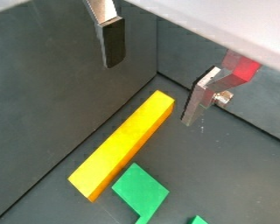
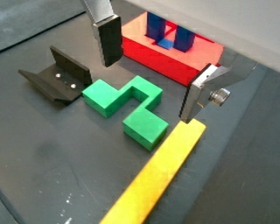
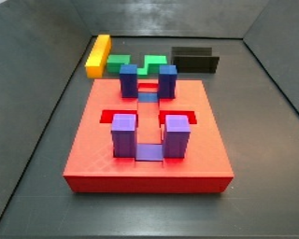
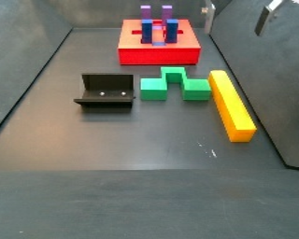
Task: Pick up the yellow object. Move up. Move to above the board. Insert the yellow object.
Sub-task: Pick up the yellow object.
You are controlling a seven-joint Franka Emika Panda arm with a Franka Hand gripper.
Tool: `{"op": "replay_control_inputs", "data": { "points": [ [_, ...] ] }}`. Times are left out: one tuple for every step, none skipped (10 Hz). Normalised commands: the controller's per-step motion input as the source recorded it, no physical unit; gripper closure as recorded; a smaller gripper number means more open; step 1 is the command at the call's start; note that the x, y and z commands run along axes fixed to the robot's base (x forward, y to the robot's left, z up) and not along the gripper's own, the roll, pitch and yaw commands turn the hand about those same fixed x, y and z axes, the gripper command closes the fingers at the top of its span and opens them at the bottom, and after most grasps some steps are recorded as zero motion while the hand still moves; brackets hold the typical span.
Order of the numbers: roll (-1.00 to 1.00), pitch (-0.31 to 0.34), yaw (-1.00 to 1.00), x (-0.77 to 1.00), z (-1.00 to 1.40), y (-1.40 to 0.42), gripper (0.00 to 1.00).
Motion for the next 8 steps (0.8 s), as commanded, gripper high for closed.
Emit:
{"op": "replay_control_inputs", "data": {
  "points": [
    [-0.09, -0.33, 0.07, 0.0, -0.37, 0.02, 0.0],
    [-0.01, -0.291, 0.07, 0.0, -0.43, 0.0, 0.0],
    [0.0, -0.286, 0.15, 0.0, -0.44, 0.01, 0.0],
    [0.0, -0.297, 0.23, -0.03, -0.43, 0.0, 0.0],
    [0.0, -0.287, 0.23, -0.03, -0.41, 0.0, 0.0],
    [0.0, -0.291, 0.24, -0.03, -0.45, 0.0, 0.0],
    [0.01, -0.294, 0.24, -0.07, -0.47, 0.0, 0.0],
    [0.01, -0.269, 0.22, -0.1, -0.46, 0.0, 0.0]
  ]
}}
